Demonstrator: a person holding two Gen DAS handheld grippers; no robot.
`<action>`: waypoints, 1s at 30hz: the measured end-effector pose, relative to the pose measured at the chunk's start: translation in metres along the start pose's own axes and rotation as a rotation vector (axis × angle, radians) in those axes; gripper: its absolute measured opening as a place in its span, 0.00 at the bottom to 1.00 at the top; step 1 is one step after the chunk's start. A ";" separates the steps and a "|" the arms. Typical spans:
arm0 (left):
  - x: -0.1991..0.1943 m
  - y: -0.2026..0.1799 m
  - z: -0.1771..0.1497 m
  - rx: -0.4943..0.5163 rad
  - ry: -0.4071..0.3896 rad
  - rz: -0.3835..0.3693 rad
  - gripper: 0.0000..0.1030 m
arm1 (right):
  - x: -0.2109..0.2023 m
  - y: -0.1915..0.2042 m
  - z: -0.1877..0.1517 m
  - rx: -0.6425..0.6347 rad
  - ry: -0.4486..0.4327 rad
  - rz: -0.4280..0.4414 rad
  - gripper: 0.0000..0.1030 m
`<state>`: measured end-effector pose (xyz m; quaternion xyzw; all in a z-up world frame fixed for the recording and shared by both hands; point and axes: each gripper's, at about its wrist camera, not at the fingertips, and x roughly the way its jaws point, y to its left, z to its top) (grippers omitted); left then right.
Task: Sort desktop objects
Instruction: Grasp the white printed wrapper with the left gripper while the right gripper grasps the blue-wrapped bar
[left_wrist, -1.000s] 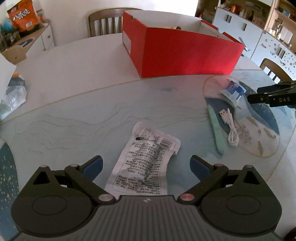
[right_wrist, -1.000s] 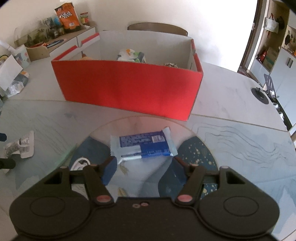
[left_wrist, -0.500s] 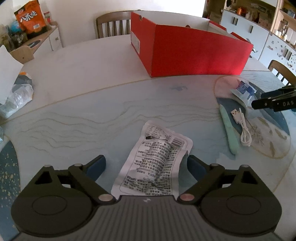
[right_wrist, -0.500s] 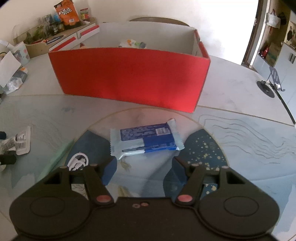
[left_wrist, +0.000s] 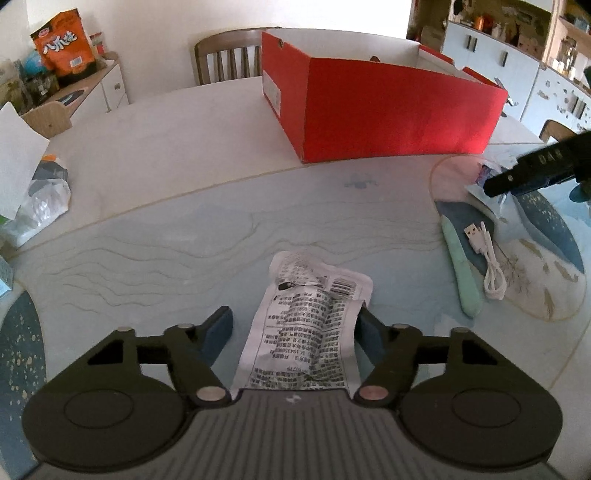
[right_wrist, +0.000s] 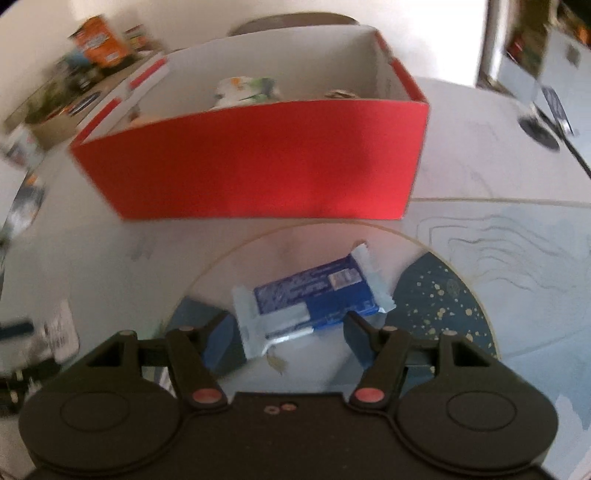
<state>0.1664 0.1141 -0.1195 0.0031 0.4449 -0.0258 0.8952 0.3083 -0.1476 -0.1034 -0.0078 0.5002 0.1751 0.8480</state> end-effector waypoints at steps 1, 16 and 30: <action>0.000 0.000 0.000 -0.003 -0.001 0.001 0.61 | 0.002 -0.002 0.005 0.040 0.009 -0.010 0.65; 0.000 -0.004 0.004 -0.024 0.003 -0.002 0.55 | 0.030 0.009 0.032 0.169 0.086 -0.203 0.65; 0.001 -0.007 0.007 -0.039 0.010 0.002 0.53 | 0.023 0.009 0.025 0.102 0.052 -0.219 0.48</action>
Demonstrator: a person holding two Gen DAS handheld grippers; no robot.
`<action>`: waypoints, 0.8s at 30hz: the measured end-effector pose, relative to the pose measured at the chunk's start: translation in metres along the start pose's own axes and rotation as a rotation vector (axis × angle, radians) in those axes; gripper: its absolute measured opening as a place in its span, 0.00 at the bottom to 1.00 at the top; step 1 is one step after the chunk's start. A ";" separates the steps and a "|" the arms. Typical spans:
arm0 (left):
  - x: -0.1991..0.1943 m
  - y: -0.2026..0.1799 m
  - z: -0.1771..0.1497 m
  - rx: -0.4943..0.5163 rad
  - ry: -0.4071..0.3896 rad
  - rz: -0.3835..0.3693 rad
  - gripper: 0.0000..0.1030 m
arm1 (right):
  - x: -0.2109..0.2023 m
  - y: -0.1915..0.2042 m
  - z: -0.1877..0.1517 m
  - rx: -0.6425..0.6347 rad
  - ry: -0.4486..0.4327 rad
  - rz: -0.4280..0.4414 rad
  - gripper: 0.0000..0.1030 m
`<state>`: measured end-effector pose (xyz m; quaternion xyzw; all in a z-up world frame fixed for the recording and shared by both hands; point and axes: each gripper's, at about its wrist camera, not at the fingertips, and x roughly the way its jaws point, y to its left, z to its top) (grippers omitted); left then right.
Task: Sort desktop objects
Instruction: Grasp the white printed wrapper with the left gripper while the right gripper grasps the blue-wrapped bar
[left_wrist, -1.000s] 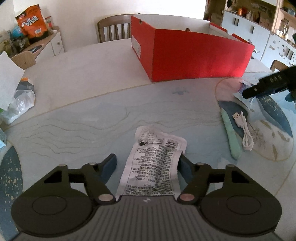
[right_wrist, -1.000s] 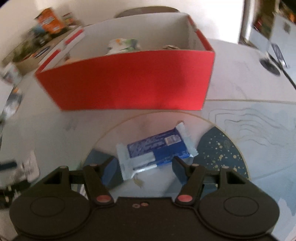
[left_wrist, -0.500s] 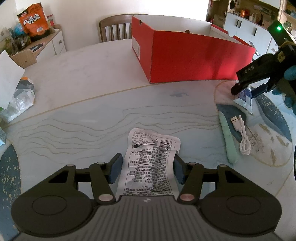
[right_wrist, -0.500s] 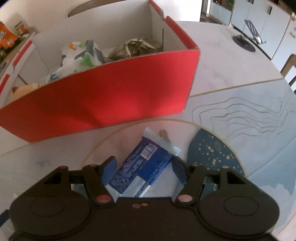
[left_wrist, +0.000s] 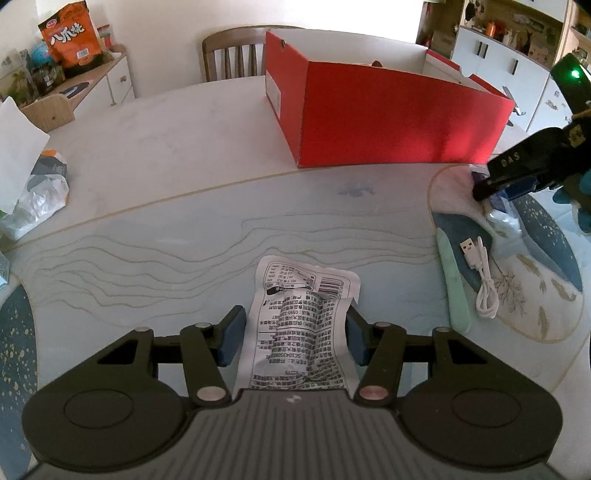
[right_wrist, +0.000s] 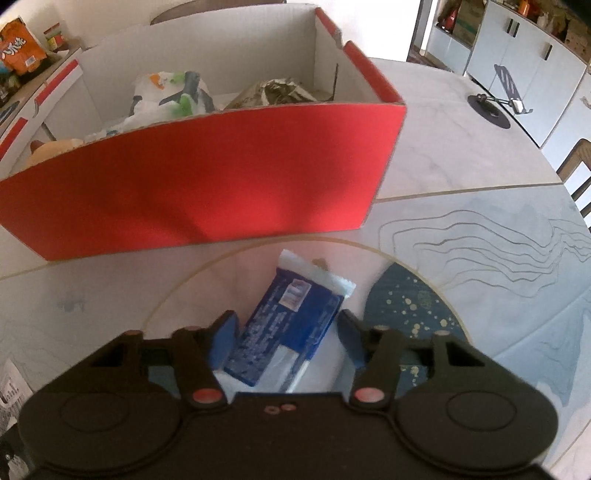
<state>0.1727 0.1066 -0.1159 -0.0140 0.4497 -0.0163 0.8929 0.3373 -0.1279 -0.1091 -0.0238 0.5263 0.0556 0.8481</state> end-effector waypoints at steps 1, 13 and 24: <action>0.000 0.001 0.000 -0.002 0.000 -0.003 0.53 | -0.001 -0.001 0.000 -0.004 -0.005 0.002 0.44; 0.000 0.004 0.005 -0.060 0.010 -0.010 0.51 | -0.016 -0.028 -0.006 0.002 -0.010 0.068 0.35; -0.009 -0.002 0.013 -0.077 0.010 -0.012 0.51 | -0.043 -0.037 -0.013 -0.015 -0.025 0.106 0.35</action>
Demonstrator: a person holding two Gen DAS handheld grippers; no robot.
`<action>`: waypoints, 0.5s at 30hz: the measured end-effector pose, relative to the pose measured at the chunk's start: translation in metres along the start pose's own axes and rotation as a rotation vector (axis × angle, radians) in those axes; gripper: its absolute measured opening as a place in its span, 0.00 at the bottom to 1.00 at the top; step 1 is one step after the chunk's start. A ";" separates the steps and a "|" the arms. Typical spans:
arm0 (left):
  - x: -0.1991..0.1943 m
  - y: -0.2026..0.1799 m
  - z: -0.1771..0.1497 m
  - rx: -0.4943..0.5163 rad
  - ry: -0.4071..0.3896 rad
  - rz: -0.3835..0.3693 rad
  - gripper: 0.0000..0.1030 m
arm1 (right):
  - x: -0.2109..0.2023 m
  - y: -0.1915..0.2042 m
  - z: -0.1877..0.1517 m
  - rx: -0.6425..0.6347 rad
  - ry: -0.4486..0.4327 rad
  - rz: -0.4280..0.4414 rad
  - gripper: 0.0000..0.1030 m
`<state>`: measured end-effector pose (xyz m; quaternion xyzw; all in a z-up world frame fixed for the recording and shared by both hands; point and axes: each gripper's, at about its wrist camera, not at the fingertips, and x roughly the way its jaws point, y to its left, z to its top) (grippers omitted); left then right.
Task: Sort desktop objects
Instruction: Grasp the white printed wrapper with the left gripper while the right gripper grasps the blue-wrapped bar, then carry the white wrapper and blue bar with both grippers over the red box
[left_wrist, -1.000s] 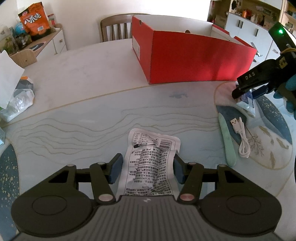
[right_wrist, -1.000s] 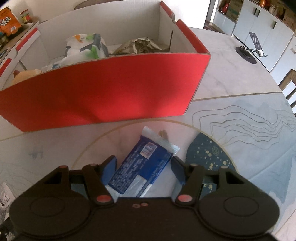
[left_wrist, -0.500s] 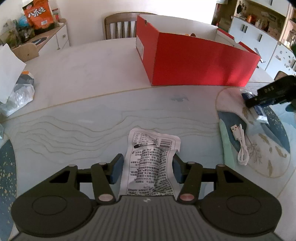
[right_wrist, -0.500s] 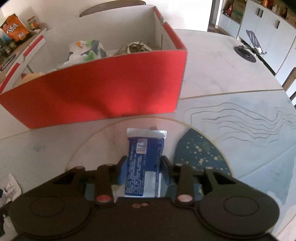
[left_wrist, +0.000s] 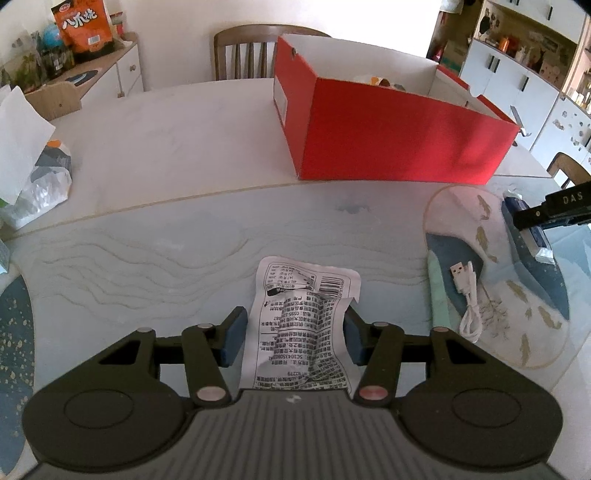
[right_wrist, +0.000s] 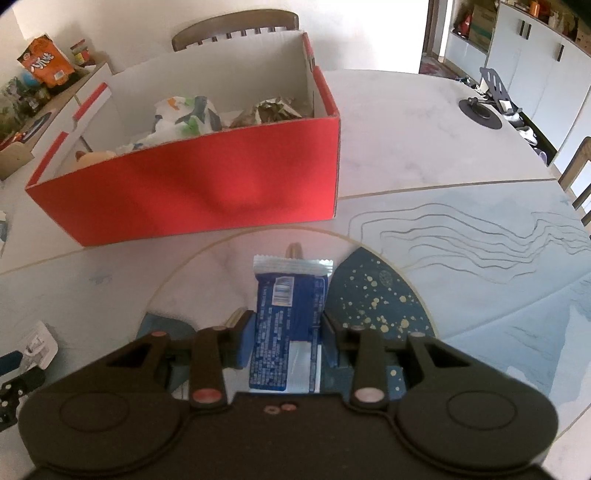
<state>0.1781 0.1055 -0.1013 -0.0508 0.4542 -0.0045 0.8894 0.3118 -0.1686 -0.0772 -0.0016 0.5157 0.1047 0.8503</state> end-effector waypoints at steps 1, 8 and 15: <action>-0.001 -0.001 0.001 -0.005 0.000 -0.002 0.51 | -0.002 0.000 0.000 -0.002 -0.001 0.003 0.36; -0.016 -0.013 0.014 -0.002 -0.034 -0.015 0.51 | -0.020 0.000 -0.001 -0.007 -0.023 0.023 0.35; -0.032 -0.028 0.031 0.005 -0.079 -0.027 0.51 | -0.033 -0.003 -0.002 -0.010 -0.035 0.037 0.36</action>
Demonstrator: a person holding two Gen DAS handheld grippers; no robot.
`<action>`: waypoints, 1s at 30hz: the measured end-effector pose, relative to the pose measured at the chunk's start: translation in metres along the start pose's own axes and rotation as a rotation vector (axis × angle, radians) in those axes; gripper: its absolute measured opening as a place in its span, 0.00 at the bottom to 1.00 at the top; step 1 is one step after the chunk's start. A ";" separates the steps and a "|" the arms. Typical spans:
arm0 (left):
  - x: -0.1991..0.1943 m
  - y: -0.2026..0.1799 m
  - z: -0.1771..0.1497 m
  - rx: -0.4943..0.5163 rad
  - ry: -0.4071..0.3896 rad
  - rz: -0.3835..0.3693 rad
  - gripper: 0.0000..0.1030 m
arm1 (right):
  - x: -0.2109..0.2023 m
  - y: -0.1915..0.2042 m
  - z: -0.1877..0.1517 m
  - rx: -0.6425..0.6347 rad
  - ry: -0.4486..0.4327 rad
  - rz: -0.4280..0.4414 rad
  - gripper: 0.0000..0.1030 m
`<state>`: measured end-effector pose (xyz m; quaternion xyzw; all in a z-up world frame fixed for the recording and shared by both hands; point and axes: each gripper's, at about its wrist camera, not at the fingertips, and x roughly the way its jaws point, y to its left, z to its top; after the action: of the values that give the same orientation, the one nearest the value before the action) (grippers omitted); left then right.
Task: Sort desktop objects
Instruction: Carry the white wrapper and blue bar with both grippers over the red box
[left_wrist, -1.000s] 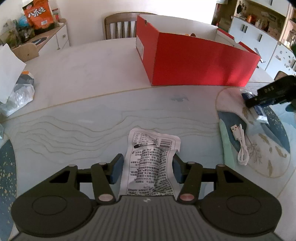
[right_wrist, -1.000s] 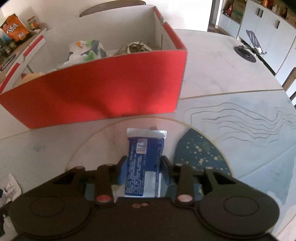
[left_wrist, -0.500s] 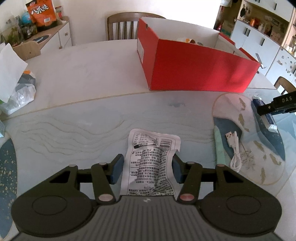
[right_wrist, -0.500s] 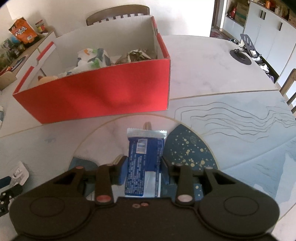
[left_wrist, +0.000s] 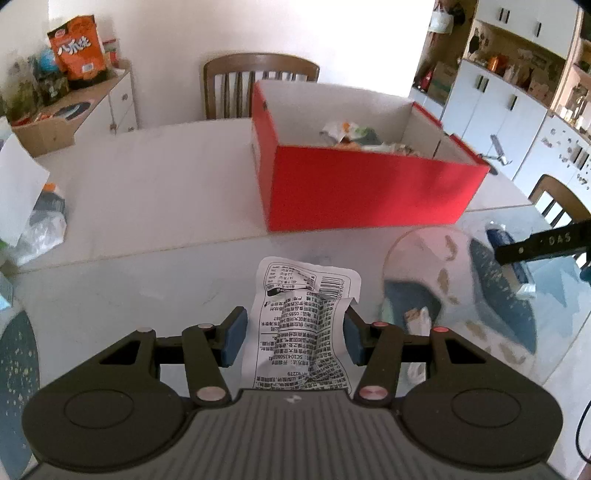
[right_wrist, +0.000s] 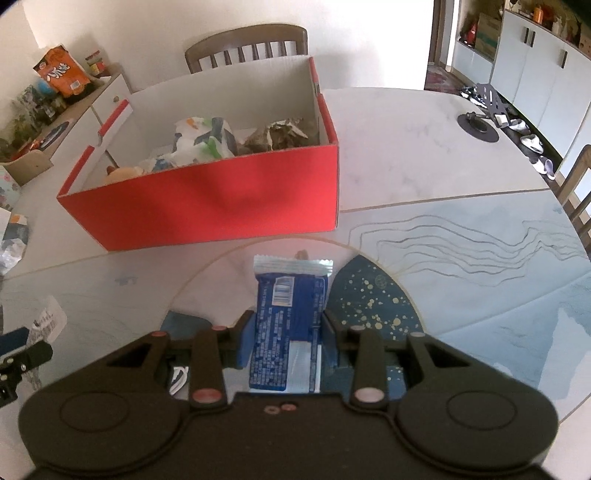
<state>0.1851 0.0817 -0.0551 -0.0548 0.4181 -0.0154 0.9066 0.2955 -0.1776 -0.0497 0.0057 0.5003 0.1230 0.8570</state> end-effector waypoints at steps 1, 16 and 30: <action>-0.002 -0.002 0.003 0.002 -0.007 0.000 0.51 | -0.002 0.000 0.000 -0.001 -0.003 0.002 0.35; -0.024 -0.028 0.045 0.016 -0.104 -0.008 0.51 | -0.040 -0.005 0.015 -0.024 -0.077 0.038 0.36; -0.033 -0.059 0.086 0.019 -0.172 -0.039 0.51 | -0.068 0.011 0.042 -0.064 -0.138 0.120 0.36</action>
<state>0.2302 0.0327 0.0316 -0.0555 0.3372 -0.0324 0.9392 0.2973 -0.1766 0.0309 0.0167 0.4349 0.1893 0.8802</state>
